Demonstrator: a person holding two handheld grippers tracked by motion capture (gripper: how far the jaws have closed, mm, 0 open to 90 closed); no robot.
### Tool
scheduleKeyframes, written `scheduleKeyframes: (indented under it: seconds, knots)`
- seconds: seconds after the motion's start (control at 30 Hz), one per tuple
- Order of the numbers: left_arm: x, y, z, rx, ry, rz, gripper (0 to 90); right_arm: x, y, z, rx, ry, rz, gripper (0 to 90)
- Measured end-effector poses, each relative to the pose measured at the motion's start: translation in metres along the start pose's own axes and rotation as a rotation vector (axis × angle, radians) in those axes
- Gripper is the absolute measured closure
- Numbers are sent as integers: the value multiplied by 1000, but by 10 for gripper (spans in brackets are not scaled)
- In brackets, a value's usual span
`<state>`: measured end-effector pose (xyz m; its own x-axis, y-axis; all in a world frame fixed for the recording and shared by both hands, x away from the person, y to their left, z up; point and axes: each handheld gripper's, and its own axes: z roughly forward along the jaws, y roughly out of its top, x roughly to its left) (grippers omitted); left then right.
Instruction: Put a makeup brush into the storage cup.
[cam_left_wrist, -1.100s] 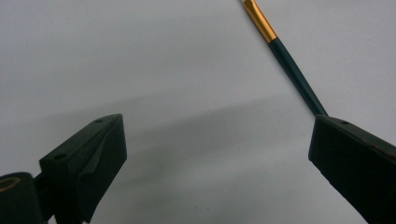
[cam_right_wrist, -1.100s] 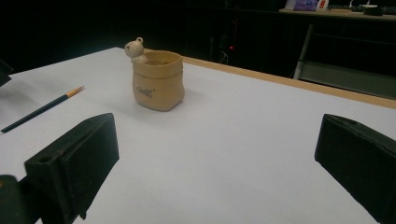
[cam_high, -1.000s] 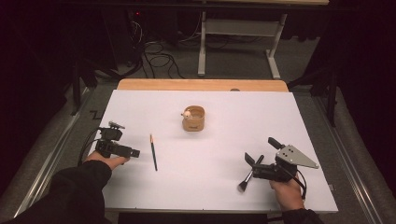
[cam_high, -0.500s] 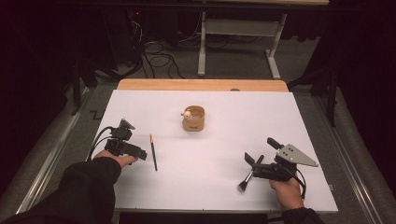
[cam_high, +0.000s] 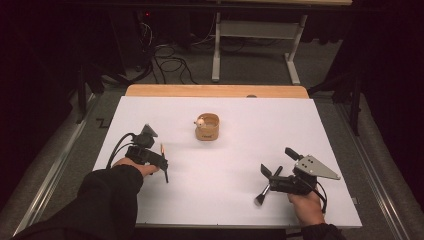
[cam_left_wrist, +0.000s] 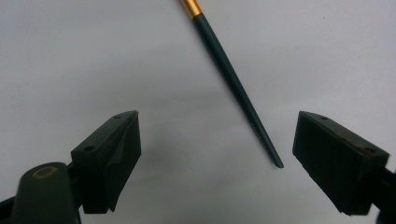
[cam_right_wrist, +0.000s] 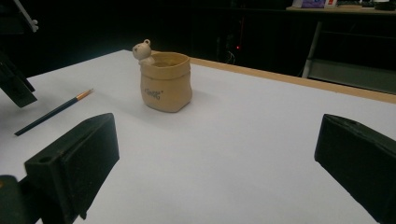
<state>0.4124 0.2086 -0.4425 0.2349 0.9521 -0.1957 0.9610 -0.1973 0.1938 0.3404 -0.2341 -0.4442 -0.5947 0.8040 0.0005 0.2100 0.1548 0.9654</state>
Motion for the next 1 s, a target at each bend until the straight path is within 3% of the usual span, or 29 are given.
scheduleKeyframes:
  seconds: [0.4,0.57,1.0]
  knots:
    - [-14,2,12,24,24,36,184,0,0,0,5,-1,4,5]
    - [-17,2,16,20,34,55,258,0,0,1,7,-1,2,5]
    - [-23,1,18,29,39,56,439,0,-1,2,14,-3,7,5]
